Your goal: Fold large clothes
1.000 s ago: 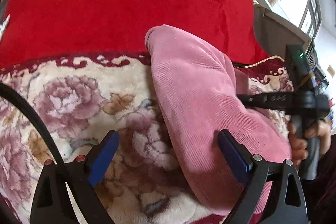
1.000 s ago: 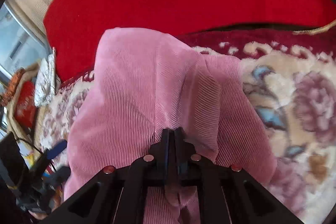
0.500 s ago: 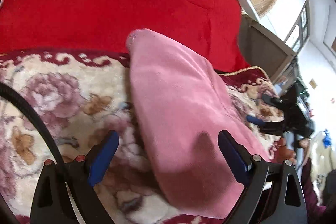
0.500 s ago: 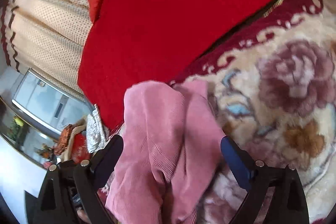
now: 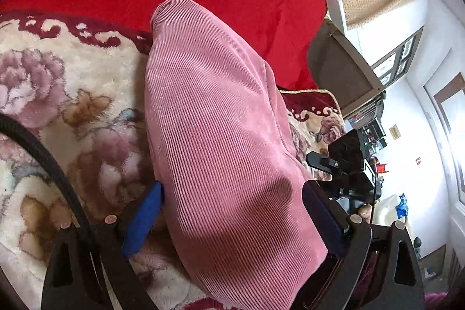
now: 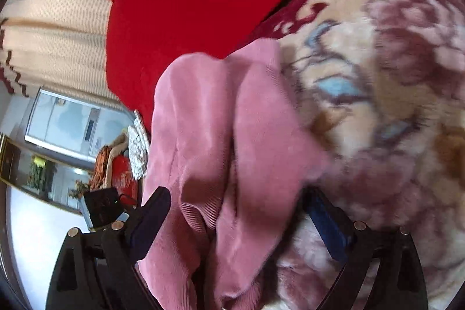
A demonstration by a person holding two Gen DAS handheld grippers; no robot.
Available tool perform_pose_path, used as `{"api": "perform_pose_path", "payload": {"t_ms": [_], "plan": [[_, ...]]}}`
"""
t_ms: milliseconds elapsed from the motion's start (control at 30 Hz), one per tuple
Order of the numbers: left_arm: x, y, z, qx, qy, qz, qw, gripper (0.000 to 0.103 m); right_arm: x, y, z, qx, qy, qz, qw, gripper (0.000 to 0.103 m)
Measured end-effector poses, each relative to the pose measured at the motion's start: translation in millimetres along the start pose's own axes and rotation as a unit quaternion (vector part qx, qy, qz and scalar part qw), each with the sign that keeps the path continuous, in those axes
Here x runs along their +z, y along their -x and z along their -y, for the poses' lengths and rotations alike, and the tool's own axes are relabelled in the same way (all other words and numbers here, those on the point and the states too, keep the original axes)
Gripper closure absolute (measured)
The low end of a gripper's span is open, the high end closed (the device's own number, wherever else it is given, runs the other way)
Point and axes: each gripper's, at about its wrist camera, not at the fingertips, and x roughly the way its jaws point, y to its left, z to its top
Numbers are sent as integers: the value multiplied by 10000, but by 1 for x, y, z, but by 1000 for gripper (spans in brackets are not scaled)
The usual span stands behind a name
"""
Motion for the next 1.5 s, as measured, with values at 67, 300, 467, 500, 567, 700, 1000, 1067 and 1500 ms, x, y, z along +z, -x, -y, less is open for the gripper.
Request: {"api": "perform_pose_path", "payload": {"t_ms": [67, 300, 467, 500, 567, 700, 1000, 1067, 1500], "plan": [[1, -3, 1, 2, -20, -45, 10000, 6, 1, -10, -6, 1, 90, -76, 9999, 7], [0, -10, 7, 89, -170, -47, 9998, 6, 7, -53, -28, 47, 264, -202, 9994, 4], [-4, -11, 19, 183, -474, 141, 9986, 17, 5, -65, -38, -36, 411, -104, 9991, 15], [-4, -12, 22, 257, -573, 180, 9979, 21, 3, -64, -37, -41, 407, -82, 9991, 17], [-4, -11, 29, 363, -820, 291, 9955, 30, 1, -62, -38, -62, 362, 26, 9993, 25], [-3, -8, 35, 458, -924, 426, 9938, 35, -2, -60, -51, -158, 496, 202, 9984, 33], [-9, 32, 49, 677, -1228, 1025, 9848, 40, -15, -43, -89, 28, 1082, 703, 9916, 39], [-11, 45, 51, 767, -1308, 1203, 9811, 40, -19, -44, -103, 132, 1250, 776, 9890, 39], [-23, 102, 37, 1141, -1314, 1780, 9685, 40, -43, -67, -155, 558, 1756, 918, 9786, 39]]}}
